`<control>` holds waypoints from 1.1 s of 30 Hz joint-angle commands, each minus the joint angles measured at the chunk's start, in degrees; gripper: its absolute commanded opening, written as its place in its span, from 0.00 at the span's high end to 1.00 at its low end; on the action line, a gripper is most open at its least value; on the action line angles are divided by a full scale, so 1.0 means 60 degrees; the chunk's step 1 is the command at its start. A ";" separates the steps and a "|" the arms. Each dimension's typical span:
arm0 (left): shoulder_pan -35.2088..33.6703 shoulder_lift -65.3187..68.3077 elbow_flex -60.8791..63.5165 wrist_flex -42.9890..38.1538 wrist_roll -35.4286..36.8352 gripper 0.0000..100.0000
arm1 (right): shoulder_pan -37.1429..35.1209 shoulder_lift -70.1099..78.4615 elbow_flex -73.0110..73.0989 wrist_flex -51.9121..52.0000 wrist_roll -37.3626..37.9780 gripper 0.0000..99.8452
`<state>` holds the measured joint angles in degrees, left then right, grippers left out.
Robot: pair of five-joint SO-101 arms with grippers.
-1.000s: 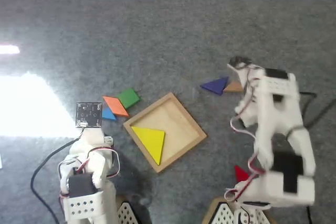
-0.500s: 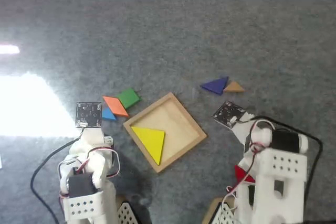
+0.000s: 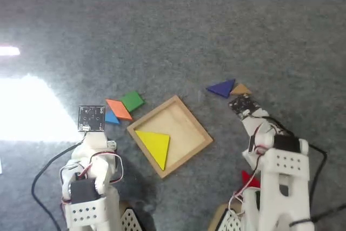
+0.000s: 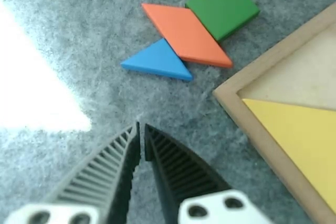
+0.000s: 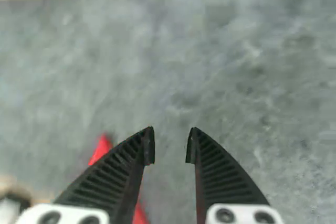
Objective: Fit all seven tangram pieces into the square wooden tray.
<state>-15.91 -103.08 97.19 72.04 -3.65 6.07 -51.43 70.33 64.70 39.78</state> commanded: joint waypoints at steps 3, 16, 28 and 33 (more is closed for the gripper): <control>-0.0059 -0.0176 -0.0125 0.0029 0.0015 0.99 | -0.0022 -0.2440 0.1231 -0.1179 -0.1055 0.89; -0.0059 -0.0176 -0.0125 0.0029 0.0015 0.99 | -0.0095 -0.8901 0.4352 -0.1223 -0.1055 0.89; -0.0059 -0.0176 -0.0125 0.0029 0.0015 0.99 | -0.1678 -0.8212 0.4381 -0.0447 -0.1011 0.89; -0.0059 -0.0176 -0.0125 0.0029 0.0015 0.99 | -0.1663 -0.8842 0.4366 0.2015 -0.1011 0.89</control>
<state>-15.91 -103.08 97.19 72.04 -3.65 -3.34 -103.12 95.56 69.45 33.80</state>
